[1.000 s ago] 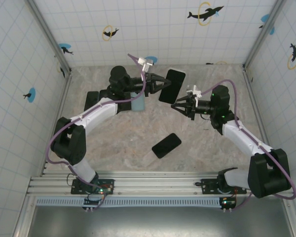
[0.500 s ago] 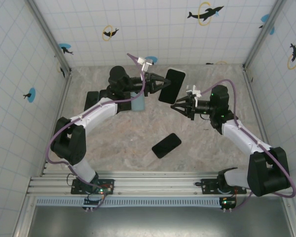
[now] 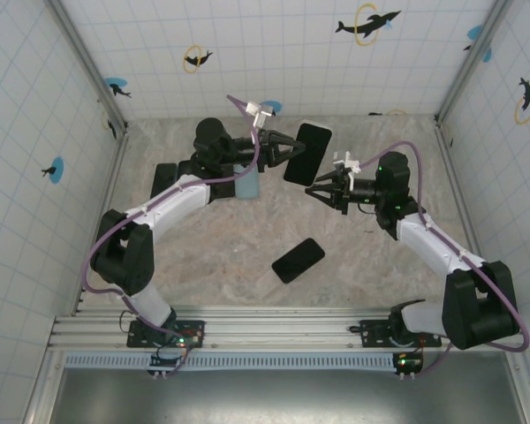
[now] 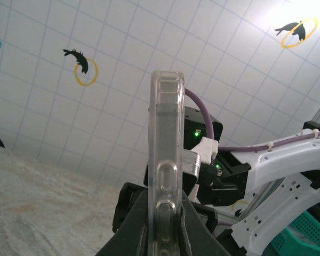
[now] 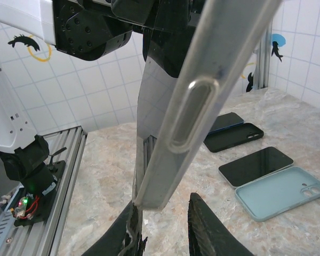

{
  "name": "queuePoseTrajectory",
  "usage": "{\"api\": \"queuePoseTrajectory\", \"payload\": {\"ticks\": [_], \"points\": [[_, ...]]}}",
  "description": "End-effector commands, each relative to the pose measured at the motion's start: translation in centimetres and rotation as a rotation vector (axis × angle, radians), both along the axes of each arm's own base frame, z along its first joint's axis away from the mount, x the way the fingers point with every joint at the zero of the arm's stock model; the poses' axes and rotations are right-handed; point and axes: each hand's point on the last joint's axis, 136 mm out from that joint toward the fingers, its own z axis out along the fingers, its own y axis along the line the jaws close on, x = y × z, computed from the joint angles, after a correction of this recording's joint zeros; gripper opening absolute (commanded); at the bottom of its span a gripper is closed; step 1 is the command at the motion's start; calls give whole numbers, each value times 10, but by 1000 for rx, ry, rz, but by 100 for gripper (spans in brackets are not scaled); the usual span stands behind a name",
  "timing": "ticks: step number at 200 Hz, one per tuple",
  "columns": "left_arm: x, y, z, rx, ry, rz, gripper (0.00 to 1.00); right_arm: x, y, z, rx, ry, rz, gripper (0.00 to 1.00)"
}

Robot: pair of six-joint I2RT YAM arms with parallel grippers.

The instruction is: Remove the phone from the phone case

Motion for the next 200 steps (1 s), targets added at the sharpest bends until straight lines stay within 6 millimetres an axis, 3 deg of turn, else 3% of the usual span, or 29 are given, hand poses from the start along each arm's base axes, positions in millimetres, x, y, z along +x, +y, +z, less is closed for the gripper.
{"api": "queuePoseTrajectory", "payload": {"ticks": [1,62,96,162,200], "points": [[-9,5,15,-26,-77,-11,0,-2,3,28,38,-96,31,27],[-5,4,10,-10,-81,17,0,-9,5,28,46,-87,66,27],[-8,6,21,-44,-80,5,0,-4,3,22,34,-72,40,24],[-12,8,22,-60,-24,-18,0,2,5,24,16,-96,23,15],[-20,5,23,-55,34,-50,0,15,1,23,-69,-223,-84,12]]}}
